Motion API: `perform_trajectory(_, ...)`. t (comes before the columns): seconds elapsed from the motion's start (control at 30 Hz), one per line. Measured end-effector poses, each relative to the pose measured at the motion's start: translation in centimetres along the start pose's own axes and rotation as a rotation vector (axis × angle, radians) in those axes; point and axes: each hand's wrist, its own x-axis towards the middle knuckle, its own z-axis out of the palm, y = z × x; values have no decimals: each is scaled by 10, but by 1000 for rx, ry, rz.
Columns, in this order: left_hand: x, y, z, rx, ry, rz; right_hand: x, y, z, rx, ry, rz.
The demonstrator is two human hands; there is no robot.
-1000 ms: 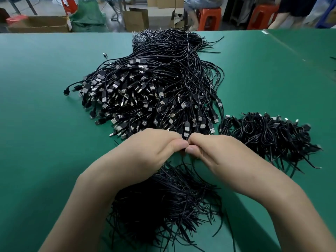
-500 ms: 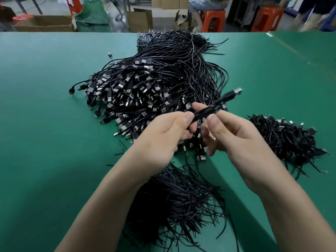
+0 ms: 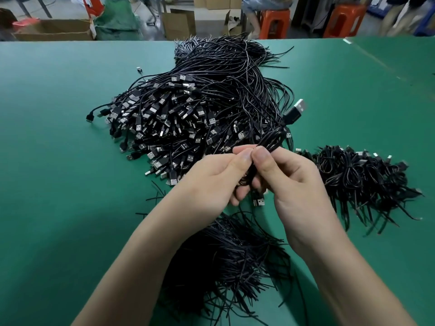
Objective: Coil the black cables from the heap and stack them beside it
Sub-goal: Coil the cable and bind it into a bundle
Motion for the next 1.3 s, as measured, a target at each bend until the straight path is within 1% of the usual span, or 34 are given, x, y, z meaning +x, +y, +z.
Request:
perform_trajectory(0.07,-1,0,-3,101,-6,-9,0,0,1,-92,23,-45)
perform_trajectory(0.13,-2,1,-6,171,-5,-46,0,0,2,-128,51,-43)
perform_trajectory(0.23,-6,-1,-21,401,-23,-34,0,1,0,-254,117,-10)
perform_trajectory(0.3,-9,-3,-36,483,-89,-76,1,0,-5,-291,149,15)
perform_trajectory(0.37,-10,-6,-47,563,-196,-144,3,-2,-12,-286,182,15)
perform_trajectory(0.43,-10,-8,-50,666,-285,-207,4,-4,-15,-281,178,-14)
perform_trajectory(0.47,-10,-10,-49,683,-305,-235,5,-5,-16,-290,169,-24)
perform_trajectory(0.67,-7,-16,-46,725,-291,-316,4,-8,-15,-283,86,16)
perform_trajectory(0.8,-8,-16,-43,735,-338,-328,5,-8,-17,-288,46,16)
perform_trajectory(0.9,-9,-15,-43,739,-338,-318,6,-7,-18,-333,21,-5)
perform_trajectory(0.97,-9,-14,-45,750,-326,-283,6,-6,-18,-336,7,-18)
perform_trajectory(1.07,-9,-13,-49,739,-314,-165,7,-5,-19,-337,-4,-22)
perform_trajectory(1.2,-9,-11,-53,616,-272,-5,8,-3,-19,-394,1,-35)
perform_trajectory(1.23,-9,-10,-52,569,-242,30,8,-3,-19,-406,3,-30)
perform_trajectory(1.3,-9,-10,-48,438,-120,81,8,-3,-18,-414,10,-18)
